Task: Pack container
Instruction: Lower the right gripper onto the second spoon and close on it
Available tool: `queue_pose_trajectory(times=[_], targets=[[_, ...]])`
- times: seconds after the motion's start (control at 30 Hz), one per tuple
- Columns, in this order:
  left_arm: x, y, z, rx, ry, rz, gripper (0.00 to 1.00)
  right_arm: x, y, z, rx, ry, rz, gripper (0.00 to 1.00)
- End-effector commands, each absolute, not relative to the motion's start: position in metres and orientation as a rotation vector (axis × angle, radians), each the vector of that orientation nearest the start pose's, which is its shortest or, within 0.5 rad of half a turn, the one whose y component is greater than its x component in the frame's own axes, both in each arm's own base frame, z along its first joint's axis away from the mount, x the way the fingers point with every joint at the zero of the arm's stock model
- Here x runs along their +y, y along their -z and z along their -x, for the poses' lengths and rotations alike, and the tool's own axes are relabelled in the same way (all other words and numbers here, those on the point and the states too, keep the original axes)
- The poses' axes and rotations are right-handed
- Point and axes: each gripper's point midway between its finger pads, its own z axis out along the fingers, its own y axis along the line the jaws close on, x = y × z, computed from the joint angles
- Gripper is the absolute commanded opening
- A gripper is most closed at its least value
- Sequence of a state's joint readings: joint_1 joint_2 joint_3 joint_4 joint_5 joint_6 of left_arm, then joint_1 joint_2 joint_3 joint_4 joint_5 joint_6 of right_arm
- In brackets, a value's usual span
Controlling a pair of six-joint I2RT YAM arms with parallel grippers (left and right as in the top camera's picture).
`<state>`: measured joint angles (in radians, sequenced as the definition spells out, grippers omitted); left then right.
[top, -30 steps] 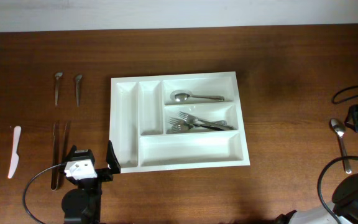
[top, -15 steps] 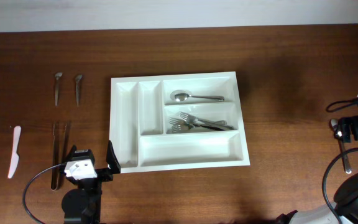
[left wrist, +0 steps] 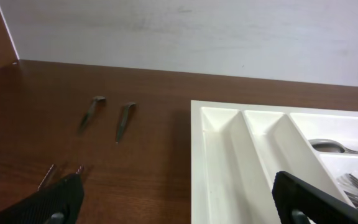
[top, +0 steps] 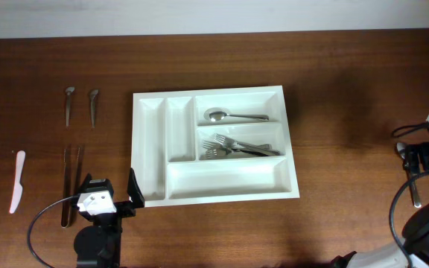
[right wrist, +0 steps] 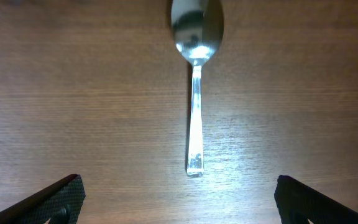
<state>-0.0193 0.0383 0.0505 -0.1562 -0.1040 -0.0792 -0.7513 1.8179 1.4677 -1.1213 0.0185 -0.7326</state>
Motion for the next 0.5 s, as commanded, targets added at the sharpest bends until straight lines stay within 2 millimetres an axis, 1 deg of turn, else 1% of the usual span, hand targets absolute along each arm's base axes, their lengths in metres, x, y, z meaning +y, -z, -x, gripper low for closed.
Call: queue_pose_trajectory(times=[0.0,0.13,0.33,0.47], targets=[[0.01,-0.15,-0.243,1.71,-0.002,0.119,0.99,-0.249,-0.075,-0.253,3.15,0.09,-0.049,0.99],[0.01,-0.15,-0.243,1.71,-0.002,0.119,0.99,-0.247,-0.053,-0.25,3.2,0.021,-0.049,0.99],[0.01,-0.15,-0.243,1.71,-0.002,0.119,0.99,-0.255,-0.026,-0.251,3.192,-0.062,-0.103,0.99],[0.01,-0.15,-0.243,1.71,-0.002,0.119,0.99,-0.261,-0.018,-0.255,3.179,-0.041,-0.104,0.99]])
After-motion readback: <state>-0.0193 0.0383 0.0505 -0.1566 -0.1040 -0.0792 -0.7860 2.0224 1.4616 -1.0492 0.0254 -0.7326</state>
